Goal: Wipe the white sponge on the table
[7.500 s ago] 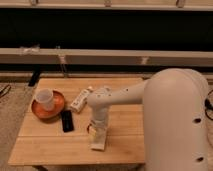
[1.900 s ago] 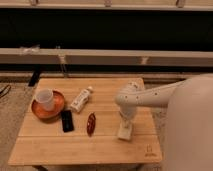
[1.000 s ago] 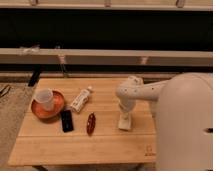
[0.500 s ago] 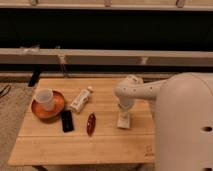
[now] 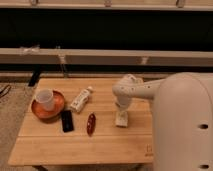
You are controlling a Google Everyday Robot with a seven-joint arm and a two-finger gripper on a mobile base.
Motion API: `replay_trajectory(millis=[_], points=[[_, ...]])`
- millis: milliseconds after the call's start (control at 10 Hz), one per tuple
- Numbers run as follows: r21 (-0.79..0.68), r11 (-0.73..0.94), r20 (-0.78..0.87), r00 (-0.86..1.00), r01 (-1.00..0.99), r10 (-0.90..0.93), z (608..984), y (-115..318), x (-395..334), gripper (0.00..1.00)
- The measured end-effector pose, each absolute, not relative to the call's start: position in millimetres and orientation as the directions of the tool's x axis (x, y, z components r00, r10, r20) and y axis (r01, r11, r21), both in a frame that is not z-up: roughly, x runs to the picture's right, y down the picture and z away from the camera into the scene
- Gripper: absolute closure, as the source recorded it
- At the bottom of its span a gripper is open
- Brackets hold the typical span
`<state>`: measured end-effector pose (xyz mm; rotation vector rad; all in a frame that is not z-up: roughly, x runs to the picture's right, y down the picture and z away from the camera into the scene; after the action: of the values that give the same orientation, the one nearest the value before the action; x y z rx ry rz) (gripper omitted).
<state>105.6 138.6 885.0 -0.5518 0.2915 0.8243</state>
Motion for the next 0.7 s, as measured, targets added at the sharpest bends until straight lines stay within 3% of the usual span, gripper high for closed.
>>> replay_trajectory(millis=[300, 700], points=[[-0.397, 0.591, -0.388, 0.712, -0.702, 0.585, 892, 130, 79, 1.00], [-0.471, 0.664, -0.264, 0.811, -0.581, 0.523, 912, 102, -11, 1.00]])
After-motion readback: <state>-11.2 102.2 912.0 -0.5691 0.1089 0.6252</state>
